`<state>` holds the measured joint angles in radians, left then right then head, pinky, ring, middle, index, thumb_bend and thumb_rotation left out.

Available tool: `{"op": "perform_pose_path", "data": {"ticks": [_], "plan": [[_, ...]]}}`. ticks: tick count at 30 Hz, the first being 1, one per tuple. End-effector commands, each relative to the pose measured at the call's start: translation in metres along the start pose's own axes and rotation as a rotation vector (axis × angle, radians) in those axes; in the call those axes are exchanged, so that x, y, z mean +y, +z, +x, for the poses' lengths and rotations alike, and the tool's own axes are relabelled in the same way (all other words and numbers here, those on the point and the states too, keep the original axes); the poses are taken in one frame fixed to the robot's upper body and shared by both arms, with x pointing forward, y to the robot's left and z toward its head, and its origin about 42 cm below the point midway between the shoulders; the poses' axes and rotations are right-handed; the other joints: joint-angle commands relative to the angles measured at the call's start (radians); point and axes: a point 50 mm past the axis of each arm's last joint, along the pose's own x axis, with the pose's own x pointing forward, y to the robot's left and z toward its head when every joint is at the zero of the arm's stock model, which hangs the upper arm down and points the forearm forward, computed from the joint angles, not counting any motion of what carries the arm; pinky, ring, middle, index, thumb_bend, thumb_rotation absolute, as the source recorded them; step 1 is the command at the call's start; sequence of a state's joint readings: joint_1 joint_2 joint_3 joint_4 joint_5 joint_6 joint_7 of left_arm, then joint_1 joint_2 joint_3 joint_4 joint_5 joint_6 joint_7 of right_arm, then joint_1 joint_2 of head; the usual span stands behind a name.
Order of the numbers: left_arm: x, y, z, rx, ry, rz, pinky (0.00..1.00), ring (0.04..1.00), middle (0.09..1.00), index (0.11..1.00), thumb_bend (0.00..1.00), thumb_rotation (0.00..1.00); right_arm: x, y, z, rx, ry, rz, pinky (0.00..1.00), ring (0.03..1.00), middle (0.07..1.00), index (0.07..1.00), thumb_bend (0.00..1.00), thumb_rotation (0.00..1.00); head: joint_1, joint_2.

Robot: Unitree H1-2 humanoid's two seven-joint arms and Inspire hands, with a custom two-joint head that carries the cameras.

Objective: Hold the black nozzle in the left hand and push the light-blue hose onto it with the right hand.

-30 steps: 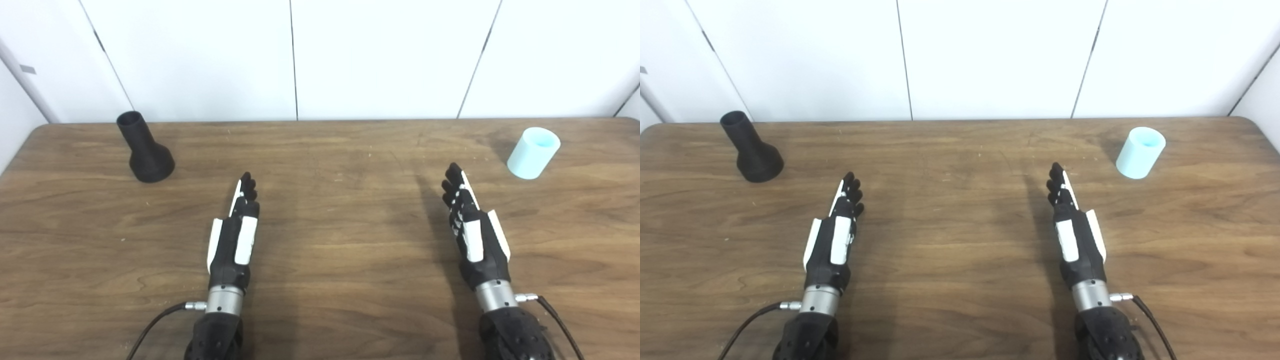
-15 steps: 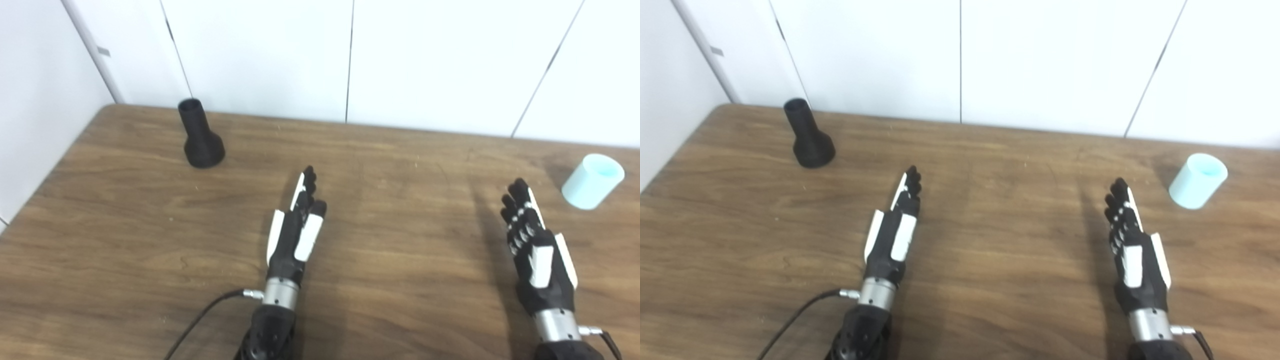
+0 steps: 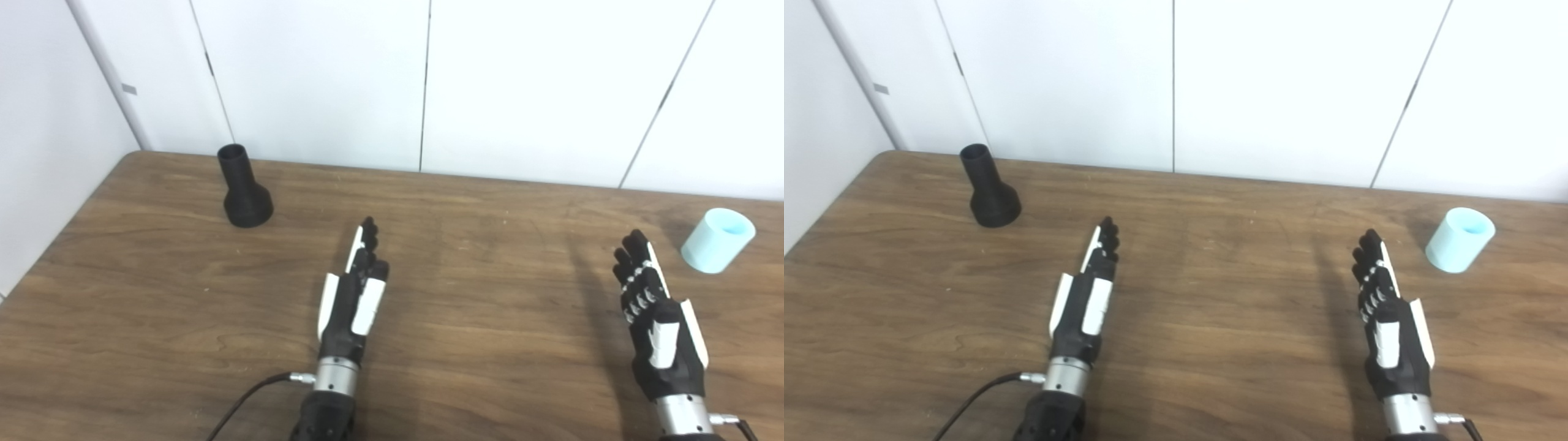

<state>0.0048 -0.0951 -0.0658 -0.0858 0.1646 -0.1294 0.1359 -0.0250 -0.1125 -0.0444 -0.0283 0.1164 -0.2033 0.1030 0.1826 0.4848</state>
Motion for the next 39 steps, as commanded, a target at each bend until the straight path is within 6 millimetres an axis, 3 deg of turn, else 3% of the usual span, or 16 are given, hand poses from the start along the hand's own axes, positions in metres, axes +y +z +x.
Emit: {"op": "perform_pose_path", "data": {"ticks": [1, 8, 13, 26, 33, 39], "plan": [[0.019, -0.004, -0.008, -0.015, 0.029, 0.048, 1.0, 1.0, 1.0, 1.0, 0.95, 1.0, 0.005, -0.027, -0.023, 0.076, -0.008, 0.012, 1.0, 1.0, 1.0, 1.0, 0.71, 1.0, -0.002, -0.008], [0.052, 0.01, 0.001, -0.268, 0.154, 0.277, 1.0, 0.975, 0.979, 1.0, 0.95, 0.99, 0.01, -0.036, -0.029, 0.08, -0.015, -0.013, 1.0, 1.0, 1.0, 1.0, 0.71, 1.0, -0.014, -0.034], [0.076, 0.017, 0.012, -0.369, 0.222, 0.336, 0.98, 0.947, 0.953, 1.0, 0.94, 0.9, 0.011, -0.038, -0.029, 0.083, -0.023, -0.024, 1.0, 1.0, 1.0, 1.0, 0.71, 1.0, -0.015, -0.033], [0.134, 0.014, 0.022, -0.313, 0.393, 0.325, 1.0, 0.992, 0.973, 1.0, 0.93, 0.82, 0.009, -0.034, -0.029, 0.081, -0.03, -0.028, 1.0, 1.0, 1.0, 1.0, 0.7, 1.0, -0.003, -0.013], [0.173, 0.015, 0.038, -0.274, 0.491, 0.27, 1.0, 1.0, 1.0, 1.0, 0.84, 0.78, 0.008, -0.032, -0.028, 0.081, -0.031, -0.027, 1.0, 1.0, 1.0, 1.0, 0.7, 1.0, -0.004, -0.011], [0.193, 0.018, 0.06, -0.274, 0.523, 0.248, 1.0, 1.0, 1.0, 1.0, 0.82, 0.72, 0.009, -0.031, -0.027, 0.079, -0.031, -0.027, 1.0, 1.0, 1.0, 1.0, 0.7, 1.0, -0.007, -0.006]]}}
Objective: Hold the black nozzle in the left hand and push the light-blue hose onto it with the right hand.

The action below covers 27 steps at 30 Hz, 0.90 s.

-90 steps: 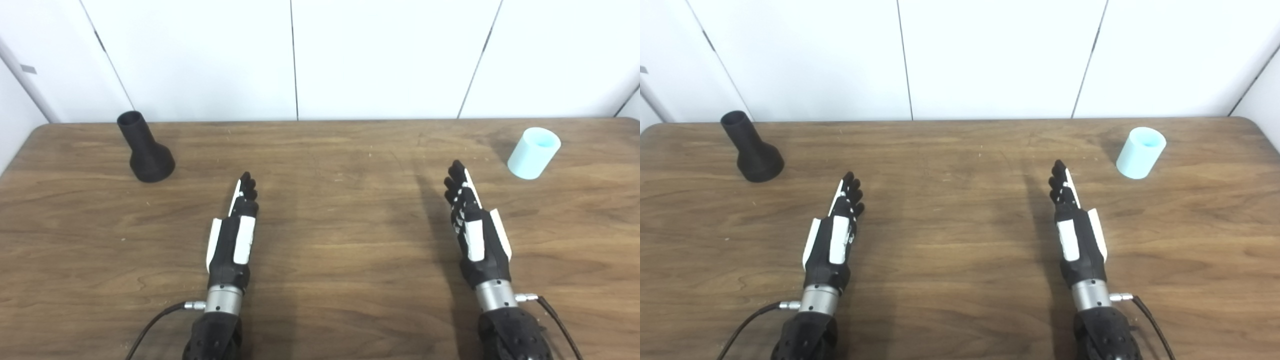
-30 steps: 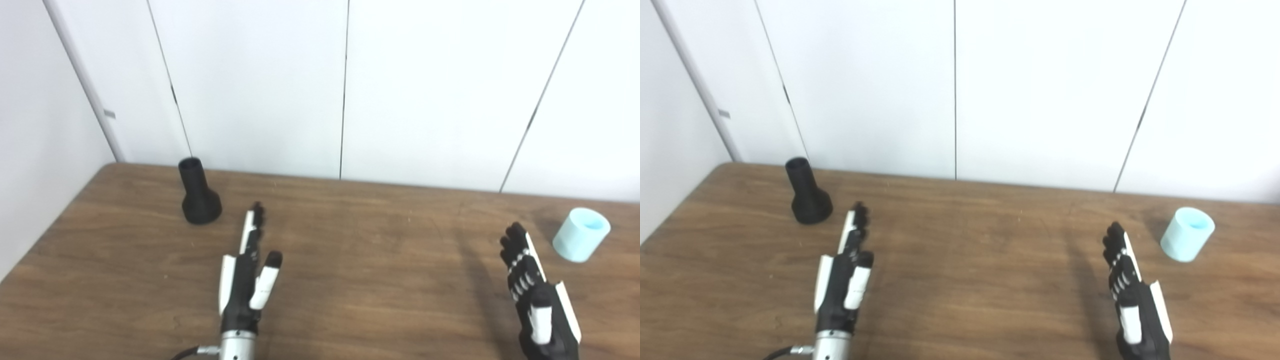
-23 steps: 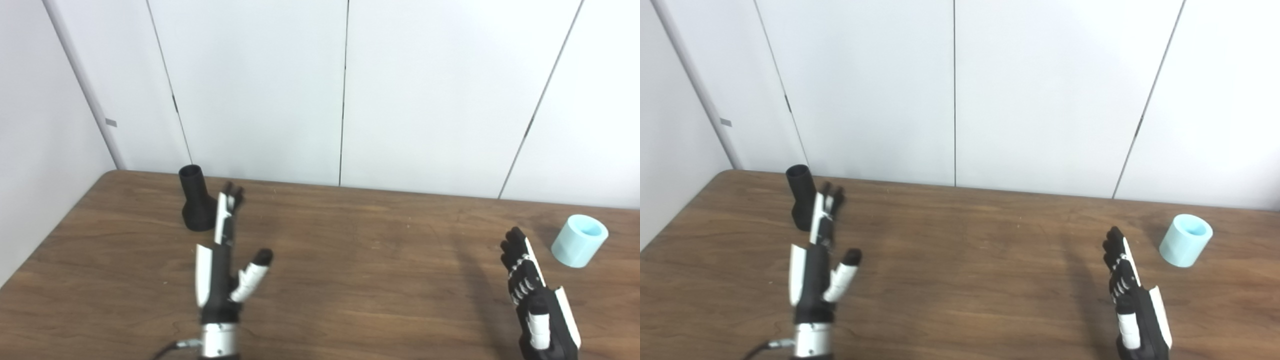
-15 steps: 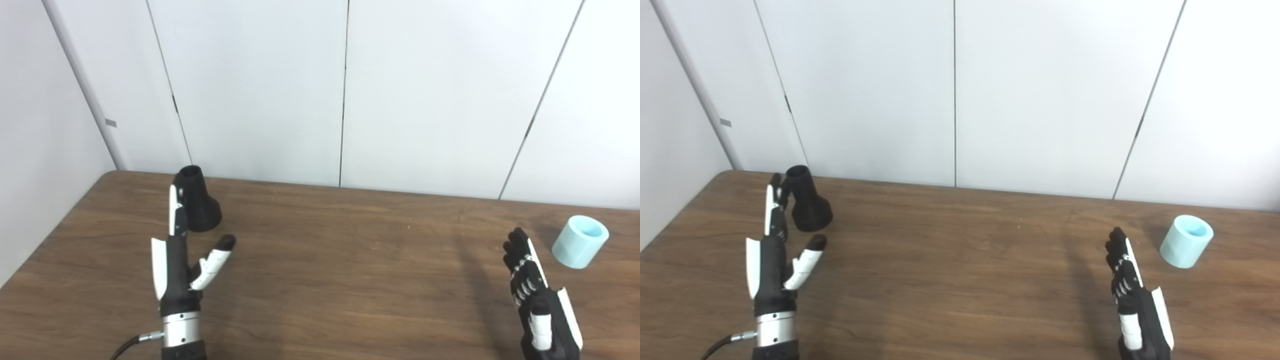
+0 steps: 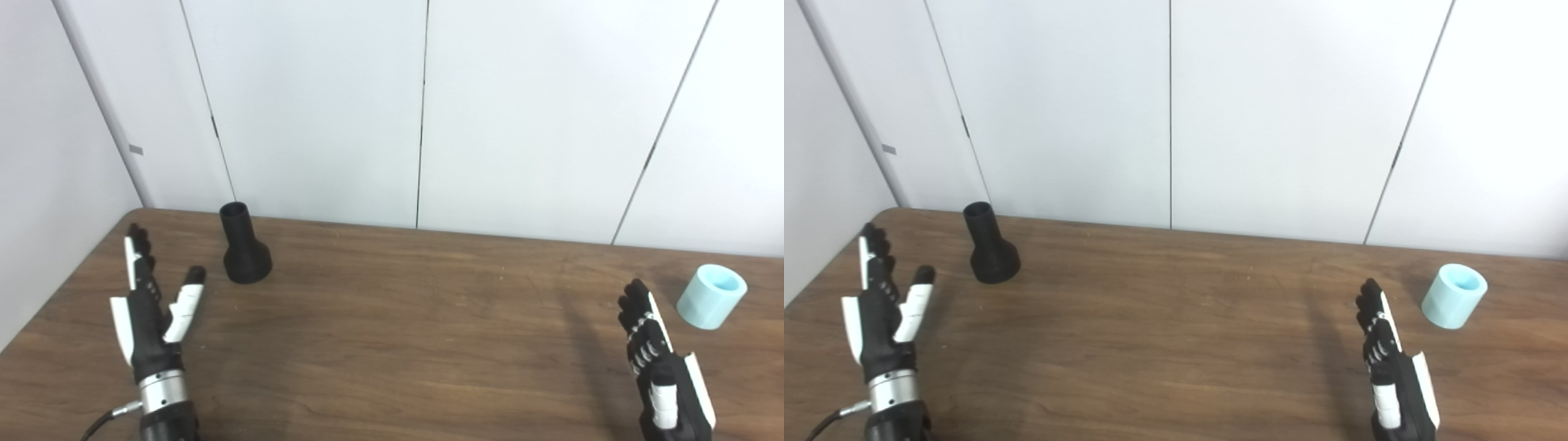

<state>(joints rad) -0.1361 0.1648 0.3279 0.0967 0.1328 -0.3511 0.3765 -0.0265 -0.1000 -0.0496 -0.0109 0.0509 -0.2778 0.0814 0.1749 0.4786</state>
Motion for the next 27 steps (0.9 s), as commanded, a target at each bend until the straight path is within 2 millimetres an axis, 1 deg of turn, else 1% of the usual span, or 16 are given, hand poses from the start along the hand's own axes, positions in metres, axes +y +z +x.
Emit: {"op": "perform_pose_path", "data": {"ticks": [1, 5, 7, 9, 14, 16, 19, 22, 27], "plan": [[-0.003, 0.004, 0.028, -0.047, -0.009, 0.002, 1.0, 1.0, 1.0, 1.0, 0.81, 0.7, 0.008, -0.03, -0.029, 0.133, -0.012, 0.03, 1.0, 1.0, 1.0, 1.0, 0.7, 1.0, 0.001, 0.001], [0.01, -0.013, 0.059, 0.002, -0.143, 0.105, 1.0, 1.0, 1.0, 1.0, 0.79, 0.65, 0.009, -0.029, -0.028, 0.132, -0.012, 0.031, 1.0, 1.0, 1.0, 1.0, 0.7, 1.0, -0.004, 0.012], [0.014, -0.021, 0.072, 0.035, -0.187, 0.144, 1.0, 1.0, 1.0, 1.0, 0.84, 0.65, 0.009, -0.029, -0.028, 0.132, -0.012, 0.032, 1.0, 1.0, 1.0, 1.0, 0.7, 1.0, -0.004, 0.015], [0.015, -0.025, 0.079, 0.052, -0.21, 0.177, 1.0, 1.0, 1.0, 1.0, 0.87, 0.66, 0.01, -0.029, -0.027, 0.132, -0.012, 0.034, 1.0, 1.0, 1.0, 1.0, 0.7, 1.0, -0.006, 0.017], [0.012, -0.038, 0.094, 0.105, -0.287, 0.253, 0.99, 1.0, 1.0, 1.0, 0.9, 0.66, 0.011, -0.028, -0.026, 0.132, -0.01, 0.038, 1.0, 1.0, 1.0, 1.0, 0.7, 1.0, -0.013, 0.02], [0.007, -0.045, 0.1, 0.135, -0.352, 0.294, 0.99, 1.0, 1.0, 1.0, 0.92, 0.63, 0.012, -0.026, -0.026, 0.13, -0.01, 0.039, 1.0, 1.0, 1.0, 1.0, 0.7, 1.0, -0.018, 0.025], [0.0, -0.048, 0.104, 0.129, -0.408, 0.386, 0.98, 1.0, 0.983, 1.0, 0.96, 0.62, 0.013, -0.024, -0.026, 0.128, -0.01, 0.04, 1.0, 1.0, 1.0, 1.0, 0.7, 1.0, -0.022, 0.031], [-0.008, -0.049, 0.108, 0.133, -0.442, 0.458, 1.0, 1.0, 0.974, 0.993, 0.97, 0.63, 0.015, -0.023, -0.026, 0.128, -0.009, 0.041, 1.0, 1.0, 1.0, 1.0, 0.7, 1.0, -0.024, 0.035], [-0.015, -0.052, 0.117, 0.16, -0.445, 0.452, 1.0, 1.0, 0.968, 0.977, 0.99, 0.65, 0.017, -0.021, -0.026, 0.127, -0.007, 0.039, 1.0, 1.0, 1.0, 1.0, 0.7, 1.0, -0.031, 0.041]]}}
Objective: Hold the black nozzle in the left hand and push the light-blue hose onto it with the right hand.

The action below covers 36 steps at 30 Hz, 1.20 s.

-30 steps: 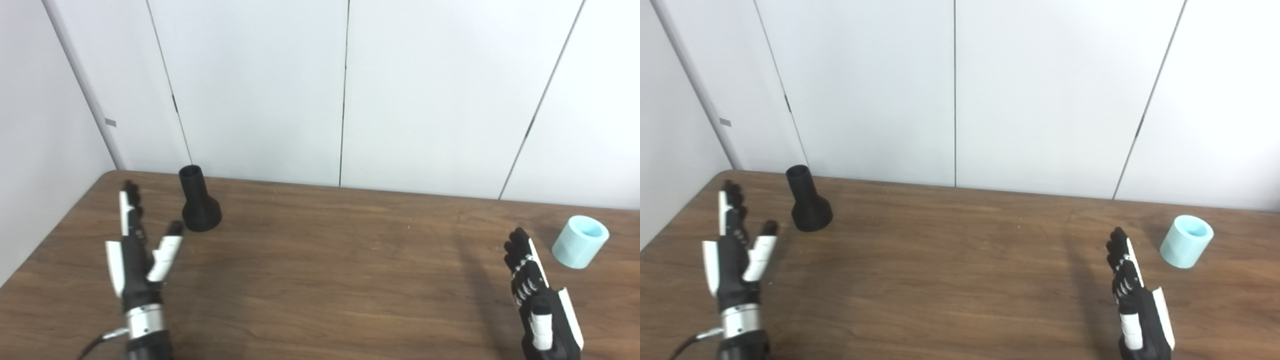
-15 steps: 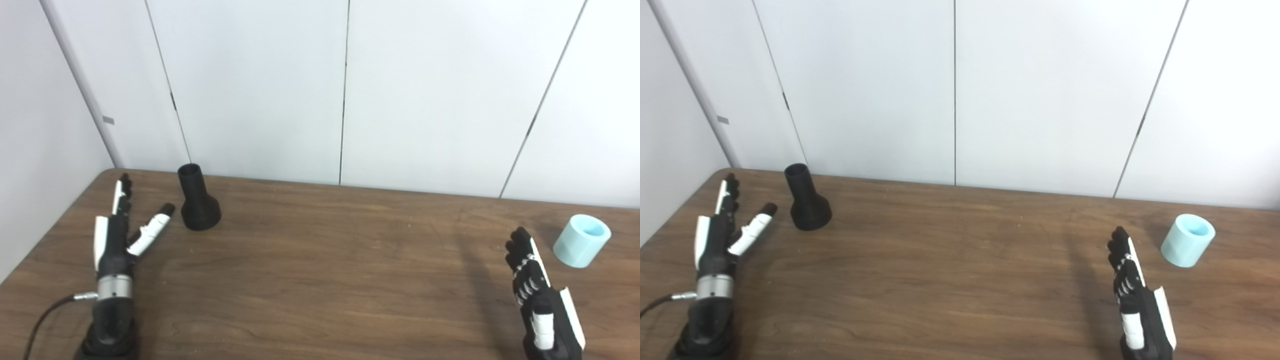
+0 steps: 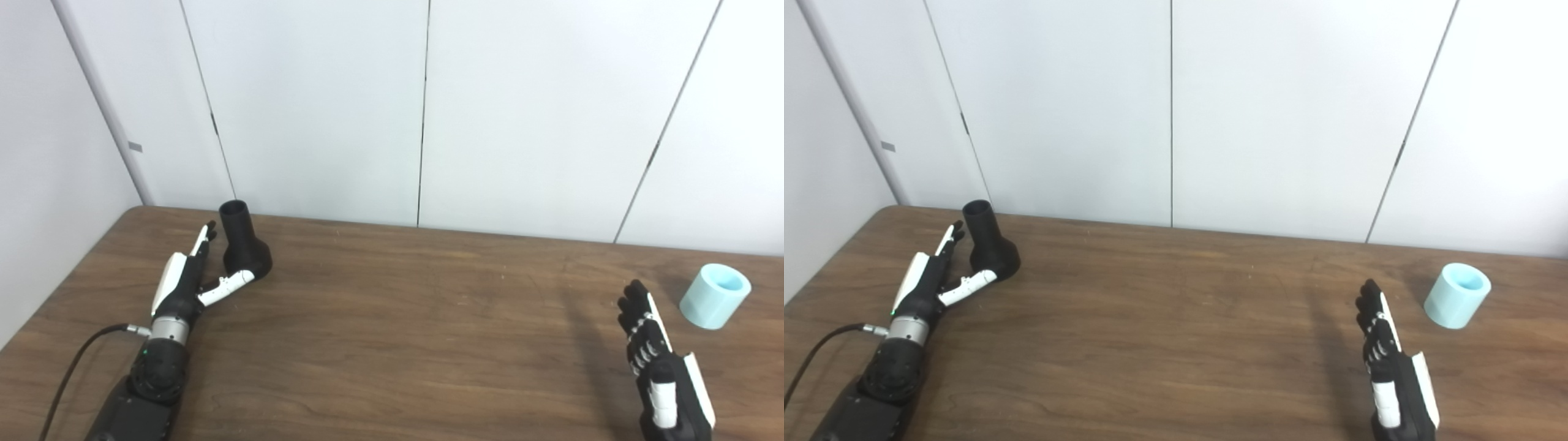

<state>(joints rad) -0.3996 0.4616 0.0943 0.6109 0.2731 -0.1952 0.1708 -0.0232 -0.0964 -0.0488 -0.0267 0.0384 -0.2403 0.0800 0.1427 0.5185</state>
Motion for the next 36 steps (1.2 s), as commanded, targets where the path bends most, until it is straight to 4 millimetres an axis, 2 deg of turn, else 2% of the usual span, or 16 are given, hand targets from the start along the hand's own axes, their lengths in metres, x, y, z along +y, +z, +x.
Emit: {"op": "perform_pose_path", "data": {"ticks": [1, 11, 27, 33, 36], "plan": [[0.017, 0.014, 0.02, -0.029, 0.034, 0.007, 1.0, 1.0, 0.966, 0.974, 0.98, 0.65, 0.016, -0.022, -0.025, 0.101, -0.007, 0.044, 1.0, 1.0, 1.0, 1.0, 0.7, 1.0, -0.001, 0.003], [0.016, 0.015, 0.037, -0.011, 0.04, 0.083, 1.0, 0.973, 0.913, 0.917, 0.97, 0.64, 0.017, -0.019, -0.025, 0.101, -0.006, 0.034, 1.0, 1.0, 1.0, 1.0, 0.7, 1.0, -0.006, 0.011], [0.015, 0.021, 0.05, 0.002, 0.011, 0.131, 1.0, 0.969, 0.897, 0.917, 0.94, 0.62, 0.016, -0.017, -0.026, 0.108, -0.009, 0.027, 1.0, 1.0, 1.0, 1.0, 0.69, 1.0, -0.008, 0.028], [0.013, 0.02, 0.054, 0.0, -0.006, 0.14, 1.0, 0.94, 0.893, 0.918, 0.93, 0.62, 0.017, -0.016, -0.026, 0.112, -0.011, 0.026, 1.0, 1.0, 1.0, 1.0, 0.69, 1.0, -0.008, 0.028], [0.009, 0.023, 0.057, 0.015, -0.012, 0.166, 1.0, 0.925, 0.875, 0.899, 0.89, 0.56, 0.017, -0.016, -0.026, 0.114, -0.012, 0.026, 1.0, 1.0, 1.0, 1.0, 0.69, 1.0, -0.014, 0.035]]}}
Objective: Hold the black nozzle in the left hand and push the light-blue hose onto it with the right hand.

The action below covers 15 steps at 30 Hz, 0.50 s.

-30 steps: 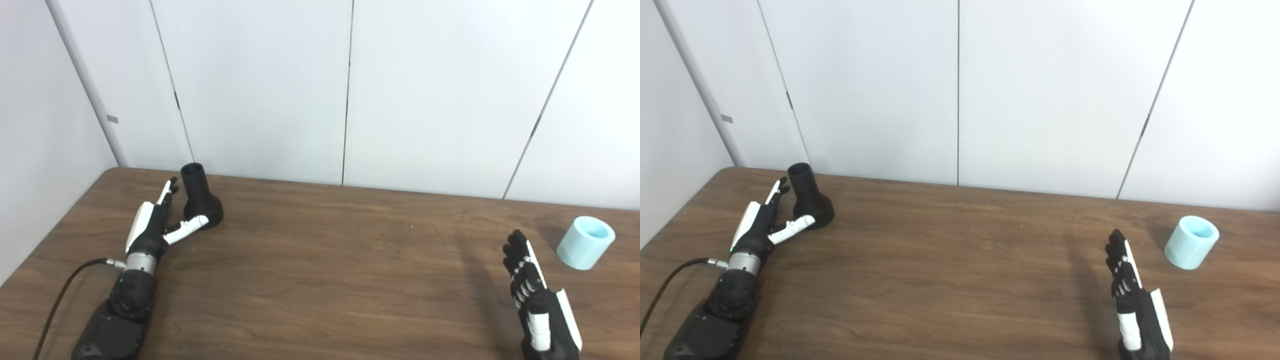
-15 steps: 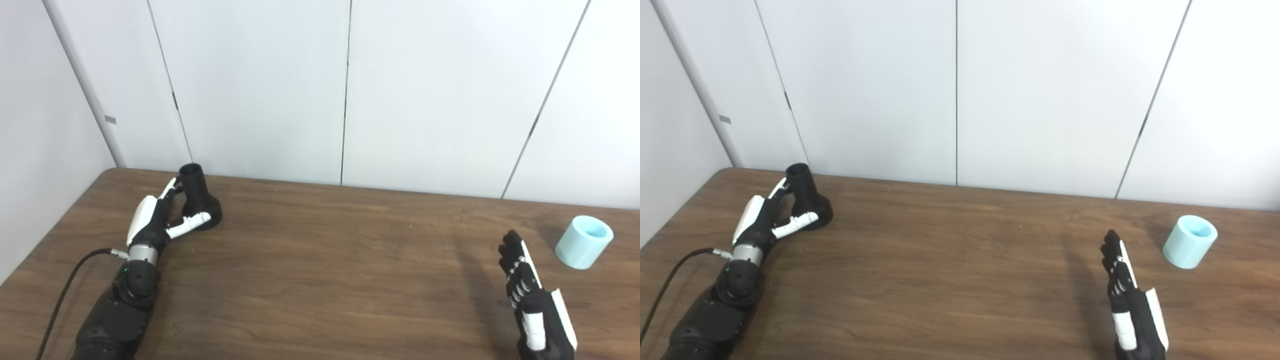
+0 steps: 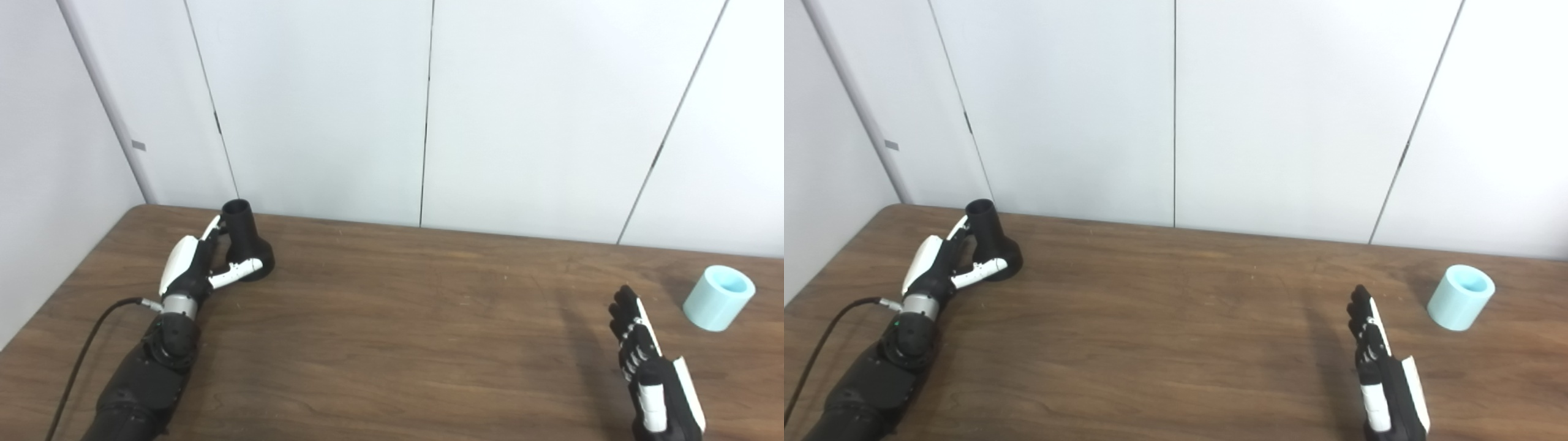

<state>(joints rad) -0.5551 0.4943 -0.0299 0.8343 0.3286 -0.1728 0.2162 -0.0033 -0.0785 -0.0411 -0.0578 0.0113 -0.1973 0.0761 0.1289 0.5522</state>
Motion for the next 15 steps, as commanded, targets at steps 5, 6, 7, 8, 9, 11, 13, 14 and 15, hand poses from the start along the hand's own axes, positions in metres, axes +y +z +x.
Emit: {"op": "perform_pose_path", "data": {"ticks": [5, 6, 7, 8, 9, 11, 13, 14, 15], "plan": [[0.014, 0.023, 0.021, 0.029, 0.027, 0.115, 0.92, 0.875, 0.81, 0.849, 0.84, 0.36, 0.009, -0.018, -0.019, 0.084, -0.015, 0.031, 1.0, 1.0, 1.0, 1.0, 0.69, 1.0, 0.0, 0.003], [0.013, 0.024, 0.021, 0.048, 0.023, 0.128, 0.9, 0.865, 0.804, 0.845, 0.84, 0.34, 0.009, -0.017, -0.02, 0.084, -0.015, 0.03, 1.0, 1.0, 1.0, 1.0, 0.69, 1.0, -0.002, 0.007], [0.011, 0.025, 0.022, 0.067, 0.017, 0.138, 0.87, 0.849, 0.799, 0.841, 0.84, 0.31, 0.009, -0.017, -0.02, 0.085, -0.016, 0.03, 1.0, 1.0, 1.0, 1.0, 0.69, 1.0, -0.002, 0.007], [0.009, 0.025, 0.022, 0.081, 0.009, 0.141, 0.86, 0.832, 0.795, 0.835, 0.84, 0.29, 0.009, -0.017, -0.02, 0.086, -0.016, 0.029, 1.0, 1.0, 1.0, 1.0, 0.69, 1.0, -0.002, 0.007], [0.008, 0.026, 0.023, 0.091, 0.001, 0.141, 0.86, 0.825, 0.794, 0.832, 0.83, 0.28, 0.009, -0.016, -0.02, 0.087, -0.017, 0.028, 1.0, 1.0, 1.0, 1.0, 0.69, 1.0, -0.002, 0.007], [0.007, 0.026, 0.023, 0.1, -0.009, 0.142, 0.88, 0.819, 0.792, 0.83, 0.83, 0.27, 0.009, -0.016, -0.02, 0.089, -0.018, 0.028, 1.0, 1.0, 1.0, 1.0, 0.69, 1.0, -0.005, 0.013], [0.006, 0.026, 0.024, 0.103, -0.017, 0.148, 0.89, 0.814, 0.792, 0.829, 0.83, 0.27, 0.009, -0.015, -0.02, 0.09, -0.019, 0.027, 1.0, 1.0, 1.0, 1.0, 0.69, 1.0, -0.005, 0.013], [0.005, 0.026, 0.024, 0.105, -0.02, 0.153, 0.89, 0.812, 0.792, 0.829, 0.83, 0.27, 0.009, -0.015, -0.02, 0.091, -0.019, 0.027, 1.0, 1.0, 1.0, 1.0, 0.69, 1.0, -0.007, 0.016], [0.005, 0.026, 0.024, 0.109, -0.024, 0.159, 0.89, 0.81, 0.792, 0.829, 0.83, 0.27, 0.009, -0.014, -0.02, 0.091, -0.019, 0.027, 1.0, 1.0, 1.0, 1.0, 0.69, 1.0, -0.007, 0.016]]}}
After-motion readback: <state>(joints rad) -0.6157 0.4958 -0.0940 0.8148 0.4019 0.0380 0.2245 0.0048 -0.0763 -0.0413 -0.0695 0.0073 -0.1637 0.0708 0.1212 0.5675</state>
